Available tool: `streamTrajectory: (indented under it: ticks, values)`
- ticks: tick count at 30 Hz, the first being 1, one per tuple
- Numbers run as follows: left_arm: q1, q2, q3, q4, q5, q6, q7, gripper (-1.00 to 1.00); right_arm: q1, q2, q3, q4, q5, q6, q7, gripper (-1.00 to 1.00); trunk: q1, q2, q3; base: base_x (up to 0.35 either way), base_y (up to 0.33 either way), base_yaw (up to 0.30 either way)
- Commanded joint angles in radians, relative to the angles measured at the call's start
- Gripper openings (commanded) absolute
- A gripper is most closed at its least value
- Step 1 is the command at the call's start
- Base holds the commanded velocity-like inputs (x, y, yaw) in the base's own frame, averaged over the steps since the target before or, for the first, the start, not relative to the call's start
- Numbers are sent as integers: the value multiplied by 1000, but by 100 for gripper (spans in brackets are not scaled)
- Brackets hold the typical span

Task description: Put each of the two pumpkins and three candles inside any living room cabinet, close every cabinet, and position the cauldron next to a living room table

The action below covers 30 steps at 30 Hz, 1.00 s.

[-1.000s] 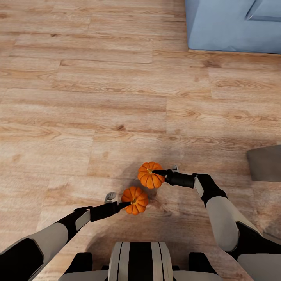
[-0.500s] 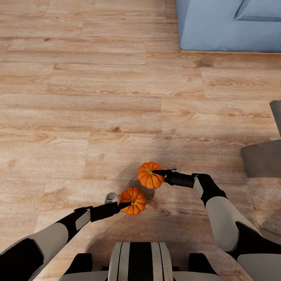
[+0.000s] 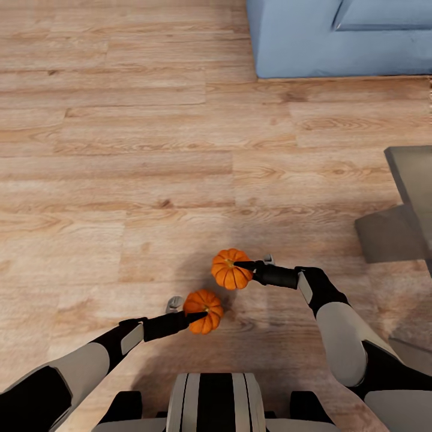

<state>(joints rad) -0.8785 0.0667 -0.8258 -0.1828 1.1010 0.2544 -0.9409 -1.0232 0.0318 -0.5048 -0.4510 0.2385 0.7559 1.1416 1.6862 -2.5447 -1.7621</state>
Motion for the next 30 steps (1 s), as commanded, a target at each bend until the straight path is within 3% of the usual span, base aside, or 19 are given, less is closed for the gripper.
streamTrajectory:
  ticks: [1, 8, 9, 20, 22, 25, 30]
  values:
    - [0, -1, 0, 0, -1, -1, 1, 100, 0, 0, 0, 0, 0, 0, 0, -100, 0, 0, 1, 0, 0, -118]
    - [0, -2, -1, -1, -1, 0, 1, 100, 0, -1, -1, 0, 0, 0, 0, -100, 0, 0, 4, 0, 0, -53]
    - [0, -2, -1, -1, -1, 0, 1, -100, 0, -1, -1, 0, 0, 0, 0, -100, 0, 0, 5, 0, 0, -6]
    - [0, 8, 4, -24, 5, -6, -8, -100, 0, -3, -1, 0, -1, 0, 1, -100, 0, 0, 5, 0, 0, 0]
    - [1, 25, 2, -88, 5, -4, -8, -100, 0, -3, -1, 0, -1, 0, 1, -100, 0, 0, 5, 0, 0, 0]
    - [1, 69, -1, -179, 5, 0, -7, -100, 0, -4, -3, 0, -1, 0, 2, -100, 0, 0, 5, 0, 0, 0]
    - [1, 84, -4, -214, 4, 2, -7, -100, 0, -8, -4, -1, -4, 0, 25, -100, 0, 0, 5, 0, 0, 0]
